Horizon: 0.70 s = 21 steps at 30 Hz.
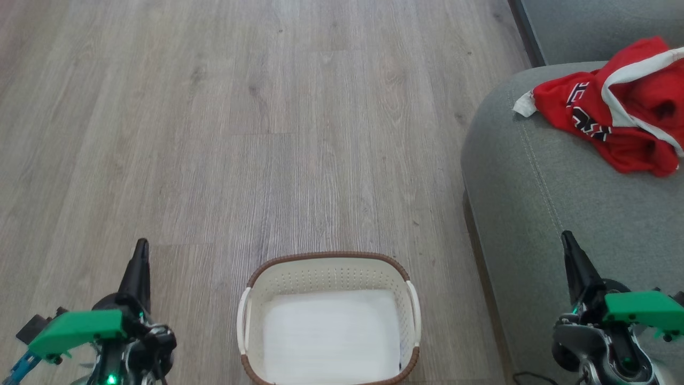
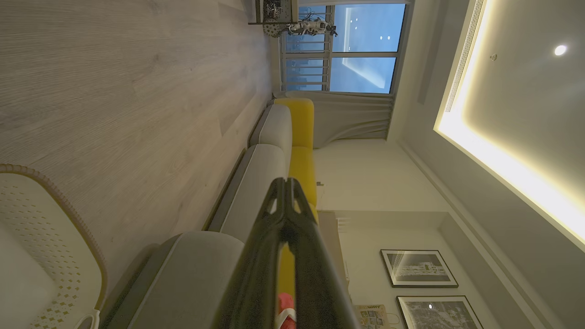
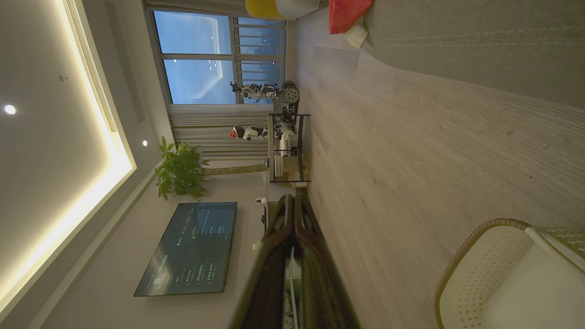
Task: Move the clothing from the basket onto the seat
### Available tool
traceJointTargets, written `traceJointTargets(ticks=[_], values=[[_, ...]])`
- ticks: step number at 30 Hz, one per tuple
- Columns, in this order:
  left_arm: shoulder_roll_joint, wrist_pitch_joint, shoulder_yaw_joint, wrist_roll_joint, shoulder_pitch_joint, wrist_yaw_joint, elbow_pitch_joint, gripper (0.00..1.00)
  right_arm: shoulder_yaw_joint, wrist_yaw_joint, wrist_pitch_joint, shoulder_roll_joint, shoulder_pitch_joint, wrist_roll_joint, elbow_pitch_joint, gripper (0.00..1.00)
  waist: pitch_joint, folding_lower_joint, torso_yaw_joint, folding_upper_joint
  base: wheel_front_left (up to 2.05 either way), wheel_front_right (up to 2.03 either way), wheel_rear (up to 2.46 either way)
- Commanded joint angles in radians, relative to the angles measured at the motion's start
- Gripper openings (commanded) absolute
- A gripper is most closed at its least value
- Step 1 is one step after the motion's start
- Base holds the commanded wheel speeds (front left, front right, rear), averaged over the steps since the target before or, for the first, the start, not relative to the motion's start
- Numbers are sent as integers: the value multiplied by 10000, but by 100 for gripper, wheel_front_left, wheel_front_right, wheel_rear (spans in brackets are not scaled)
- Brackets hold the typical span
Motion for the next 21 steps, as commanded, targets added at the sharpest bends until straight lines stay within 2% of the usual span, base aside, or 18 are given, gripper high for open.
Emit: traceJointTargets(ticks=[1,21], values=[[63,46,338,27,-499,-67,-268,0,166,-2,59,-58,-506,58,-377,0,0,0,0,-1,0,0,0],[50,62,358,43,-500,-67,-268,0,166,-2,58,-58,-506,58,-377,0,0,0,0,-1,0,0,0]])
